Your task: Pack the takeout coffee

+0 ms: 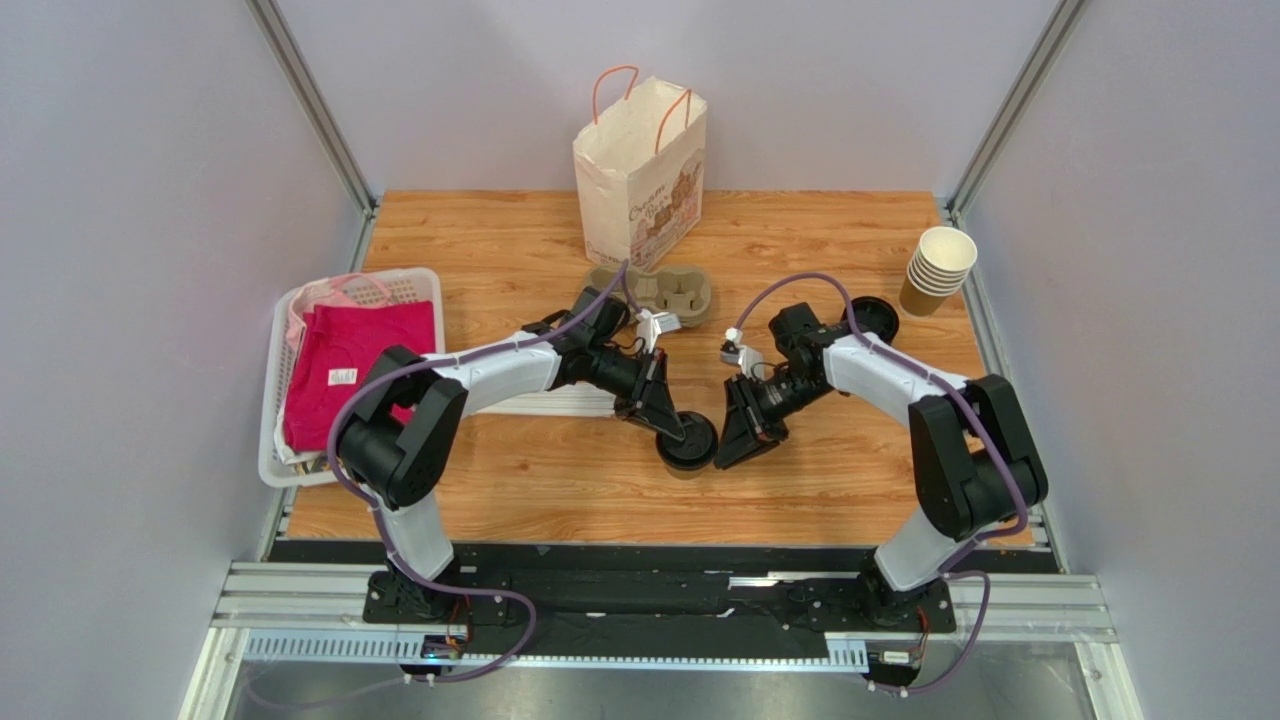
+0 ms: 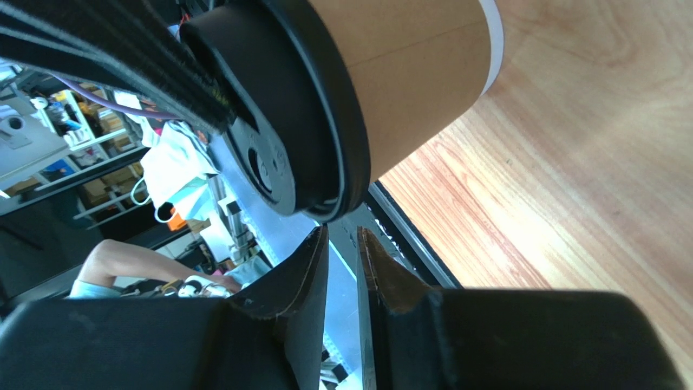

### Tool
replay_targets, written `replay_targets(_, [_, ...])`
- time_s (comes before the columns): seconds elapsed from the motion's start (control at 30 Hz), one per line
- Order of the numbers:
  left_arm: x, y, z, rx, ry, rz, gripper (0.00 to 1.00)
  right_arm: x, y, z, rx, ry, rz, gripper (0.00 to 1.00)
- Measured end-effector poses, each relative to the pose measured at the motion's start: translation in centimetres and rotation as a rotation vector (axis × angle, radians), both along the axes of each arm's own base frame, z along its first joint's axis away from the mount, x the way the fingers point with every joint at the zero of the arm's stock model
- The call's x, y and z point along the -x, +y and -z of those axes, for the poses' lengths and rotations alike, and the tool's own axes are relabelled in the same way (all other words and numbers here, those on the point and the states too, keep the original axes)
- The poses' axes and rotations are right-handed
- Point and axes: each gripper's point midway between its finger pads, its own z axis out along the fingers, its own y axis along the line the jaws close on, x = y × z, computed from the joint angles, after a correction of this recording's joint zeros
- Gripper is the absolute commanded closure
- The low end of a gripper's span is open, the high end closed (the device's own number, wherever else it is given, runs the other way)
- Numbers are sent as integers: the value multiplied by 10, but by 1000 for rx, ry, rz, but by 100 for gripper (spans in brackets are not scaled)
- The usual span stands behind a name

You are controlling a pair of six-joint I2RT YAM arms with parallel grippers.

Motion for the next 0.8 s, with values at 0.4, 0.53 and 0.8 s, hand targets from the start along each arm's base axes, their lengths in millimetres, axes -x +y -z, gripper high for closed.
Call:
replay_targets(0.4, [-8, 0, 0, -7, -16, -39, 100, -11, 11, -2, -45, 50, 35, 73])
replay_targets(0.53, [-11, 1, 0, -12, -27, -54, 100, -14, 14, -3, -49, 55, 53, 73])
replay_targets(0.8, [-15, 2, -1, -22, -47, -76, 100, -19, 19, -3, -71, 119, 95, 72])
